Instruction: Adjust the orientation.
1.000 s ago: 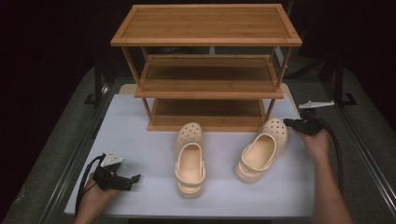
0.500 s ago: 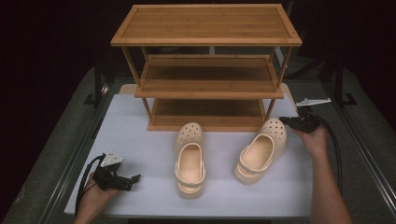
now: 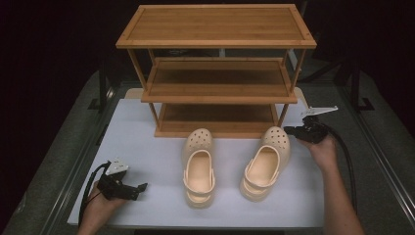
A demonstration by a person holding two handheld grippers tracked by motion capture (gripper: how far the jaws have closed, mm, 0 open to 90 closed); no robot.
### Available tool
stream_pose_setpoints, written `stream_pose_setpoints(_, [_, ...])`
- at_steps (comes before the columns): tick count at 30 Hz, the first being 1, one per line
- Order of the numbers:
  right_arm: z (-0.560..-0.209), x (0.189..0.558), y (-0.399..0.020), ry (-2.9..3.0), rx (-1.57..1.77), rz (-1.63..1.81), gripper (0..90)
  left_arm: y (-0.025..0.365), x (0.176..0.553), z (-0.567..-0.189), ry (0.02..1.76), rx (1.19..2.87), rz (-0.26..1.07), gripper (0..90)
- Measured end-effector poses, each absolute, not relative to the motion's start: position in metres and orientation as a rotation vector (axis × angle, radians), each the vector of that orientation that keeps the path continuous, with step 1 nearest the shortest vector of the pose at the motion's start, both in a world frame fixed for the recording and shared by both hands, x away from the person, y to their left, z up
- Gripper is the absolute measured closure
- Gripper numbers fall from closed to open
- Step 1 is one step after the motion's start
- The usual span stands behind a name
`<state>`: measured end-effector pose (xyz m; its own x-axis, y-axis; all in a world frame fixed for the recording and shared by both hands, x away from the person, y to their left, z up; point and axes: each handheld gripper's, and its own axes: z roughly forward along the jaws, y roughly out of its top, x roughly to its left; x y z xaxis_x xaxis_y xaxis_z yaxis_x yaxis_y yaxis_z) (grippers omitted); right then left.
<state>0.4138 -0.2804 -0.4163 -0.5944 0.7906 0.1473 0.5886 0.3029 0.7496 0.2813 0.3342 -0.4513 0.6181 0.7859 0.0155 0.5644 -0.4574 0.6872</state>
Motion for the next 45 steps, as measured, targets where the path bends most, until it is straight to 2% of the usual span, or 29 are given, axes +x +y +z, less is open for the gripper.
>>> stream_pose_setpoints(19, [-0.426,0.405,-0.235,2.458,1.121,1.227,89.8,0.334,0.281,-0.452,1.054,2.187,0.441,0.0])
stream_pose_setpoints(25, [-0.427,0.399,-0.235,2.445,1.149,1.221,89.7,0.334,0.281,-0.452,1.054,2.186,0.441,0.0])
stream_pose_setpoints(36, [-0.427,0.355,-0.248,2.404,1.212,1.183,89.7,0.334,0.281,-0.451,1.053,2.190,0.442,0.0])
stream_pose_setpoints(38, [-0.433,0.342,-0.244,2.418,1.225,1.157,89.7,0.334,0.281,-0.451,1.052,2.191,0.442,0.0])
stream_pose_setpoints(45, [-0.441,0.331,-0.229,2.476,1.211,1.115,89.4,0.334,0.281,-0.451,1.049,2.192,0.444,0.0])
